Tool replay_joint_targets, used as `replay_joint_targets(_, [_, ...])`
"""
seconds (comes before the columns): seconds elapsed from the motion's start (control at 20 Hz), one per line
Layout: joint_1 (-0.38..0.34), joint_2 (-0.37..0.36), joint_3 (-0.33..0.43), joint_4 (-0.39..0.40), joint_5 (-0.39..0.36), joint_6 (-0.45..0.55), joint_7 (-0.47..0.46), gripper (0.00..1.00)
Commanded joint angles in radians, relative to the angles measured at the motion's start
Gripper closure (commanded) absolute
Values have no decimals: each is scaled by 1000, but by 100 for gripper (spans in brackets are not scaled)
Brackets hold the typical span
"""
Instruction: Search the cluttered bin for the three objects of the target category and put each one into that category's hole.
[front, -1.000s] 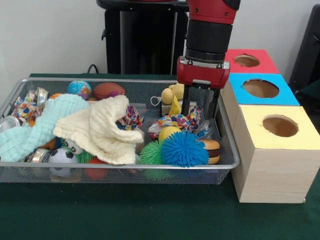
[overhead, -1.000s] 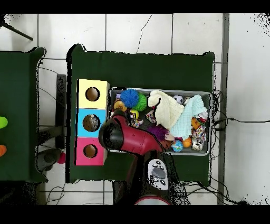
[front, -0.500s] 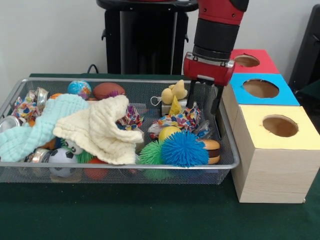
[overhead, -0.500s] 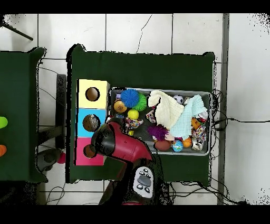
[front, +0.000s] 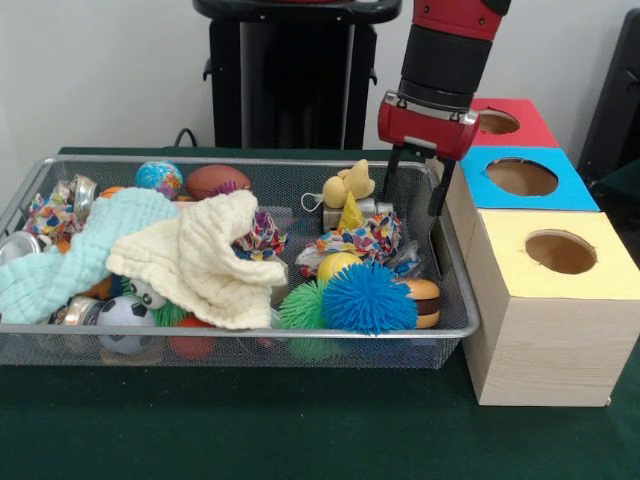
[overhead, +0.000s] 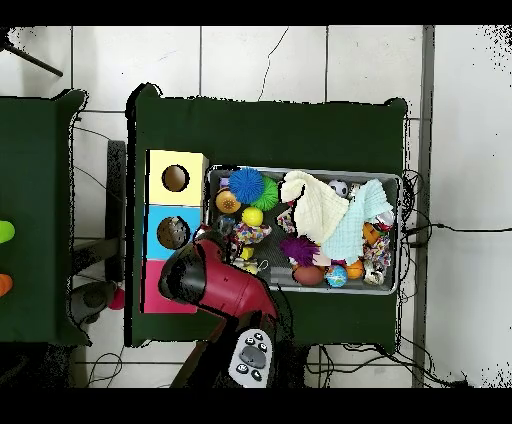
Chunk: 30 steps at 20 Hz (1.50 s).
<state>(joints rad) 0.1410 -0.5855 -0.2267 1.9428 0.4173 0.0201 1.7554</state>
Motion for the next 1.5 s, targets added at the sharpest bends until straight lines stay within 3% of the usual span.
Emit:
replay_joint_targets(0.05, [-29, 17, 18, 17, 30, -14, 236, 0])
replay_joint_targets(0.2, [-68, 33, 45, -2, -16, -50, 195, 0])
replay_joint_targets(0.7, [-140, 60, 109, -21, -61, -142, 196, 0])
replay_joint_targets(1.5, [-7, 121, 47, -78, 99, -111, 254, 0])
